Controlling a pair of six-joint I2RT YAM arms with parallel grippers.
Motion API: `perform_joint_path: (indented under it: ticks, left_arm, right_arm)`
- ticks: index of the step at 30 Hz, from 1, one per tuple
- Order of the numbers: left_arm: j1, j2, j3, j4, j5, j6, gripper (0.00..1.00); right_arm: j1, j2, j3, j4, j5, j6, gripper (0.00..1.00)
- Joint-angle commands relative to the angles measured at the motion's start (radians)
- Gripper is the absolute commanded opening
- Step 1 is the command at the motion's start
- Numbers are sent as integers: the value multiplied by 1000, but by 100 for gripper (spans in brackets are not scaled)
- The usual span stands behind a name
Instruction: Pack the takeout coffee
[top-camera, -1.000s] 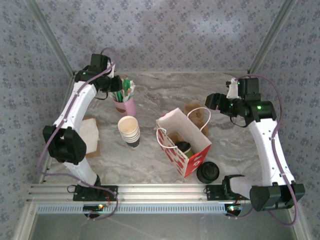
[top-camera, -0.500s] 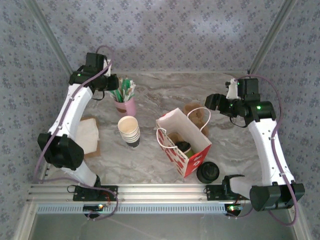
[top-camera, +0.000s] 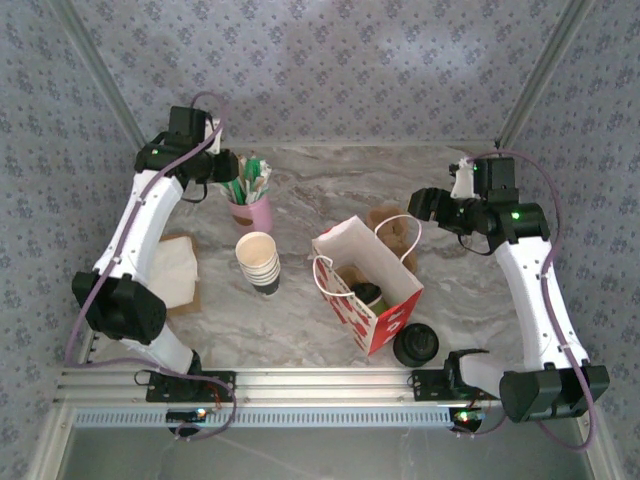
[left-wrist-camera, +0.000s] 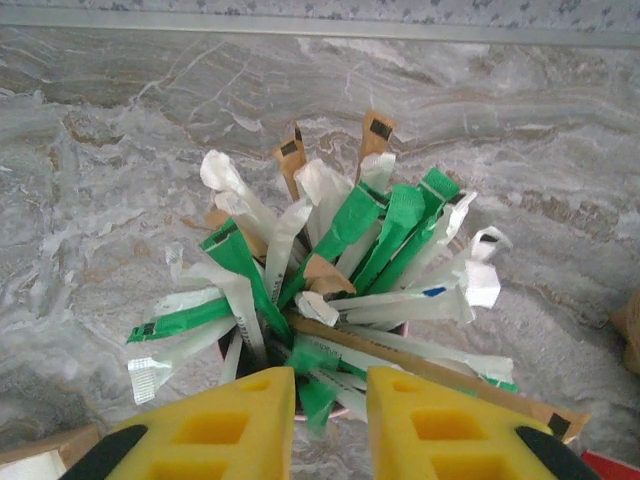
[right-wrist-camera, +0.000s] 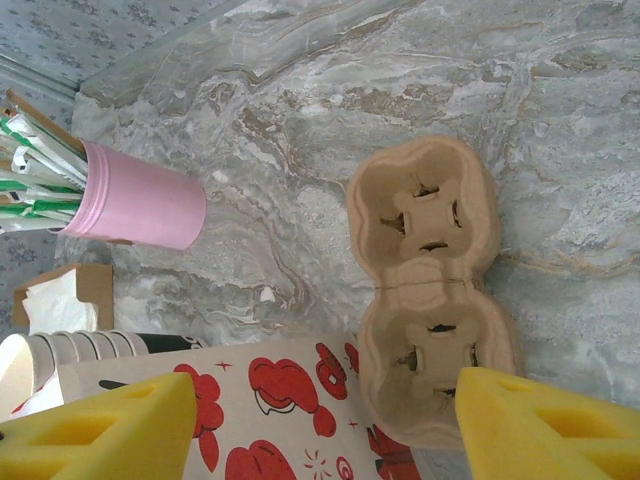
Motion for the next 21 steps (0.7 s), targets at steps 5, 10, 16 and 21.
perform_joint_path:
  ticks: [5,10,16,21]
  left_arm:
    - [3,-16,-54,20,25,-2,29]
    - [3,-28,-78,33,18,-7,29]
    - [3,7,-66,41,-5,-6,40]
    - [3,42,-41,41,-3,-5,33]
  right_arm:
    - [6,-16,-11,9,-24,10,71]
    - [9,-16,-15,11,-25,10,71]
    - [9,-17,-18,12,-29,11,71]
    - [9,-22,-18,7,-31,10,71]
